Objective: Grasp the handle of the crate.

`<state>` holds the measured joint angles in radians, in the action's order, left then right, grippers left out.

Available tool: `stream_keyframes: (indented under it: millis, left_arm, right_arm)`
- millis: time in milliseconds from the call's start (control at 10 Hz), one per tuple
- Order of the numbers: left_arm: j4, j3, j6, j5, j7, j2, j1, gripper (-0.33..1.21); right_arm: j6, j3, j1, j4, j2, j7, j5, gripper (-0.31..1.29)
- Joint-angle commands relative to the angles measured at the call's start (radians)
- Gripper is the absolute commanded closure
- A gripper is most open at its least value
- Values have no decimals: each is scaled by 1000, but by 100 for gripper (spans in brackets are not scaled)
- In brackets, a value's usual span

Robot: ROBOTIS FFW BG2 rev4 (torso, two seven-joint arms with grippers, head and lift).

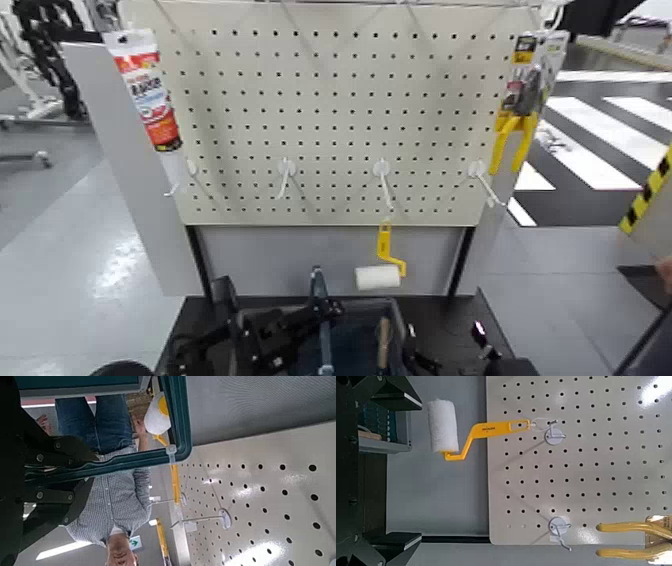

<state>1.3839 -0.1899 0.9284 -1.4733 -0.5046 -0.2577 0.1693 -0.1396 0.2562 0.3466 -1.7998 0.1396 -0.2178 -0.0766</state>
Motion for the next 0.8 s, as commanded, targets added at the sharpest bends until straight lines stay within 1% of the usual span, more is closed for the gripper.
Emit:
stream_keyframes:
  millis: [100, 200, 500, 800]
  left_arm:
    - [14, -2, 1, -12, 0, 5, -14, 118]
    - [30, -10, 4, -28, 0, 5, -25, 118]
    - [87, -13, 29, -58, 6, -11, -51, 118]
    - [147, -10, 84, -96, 38, -26, -77, 118]
  right_arm:
    - [0, -2, 2, -1, 0, 0, -2, 15]
    - [3, -2, 3, -1, 0, 0, -2, 15]
    - [5, -2, 3, -3, 2, 0, -2, 15]
    - [5, -5, 5, -4, 0, 0, 4, 15]
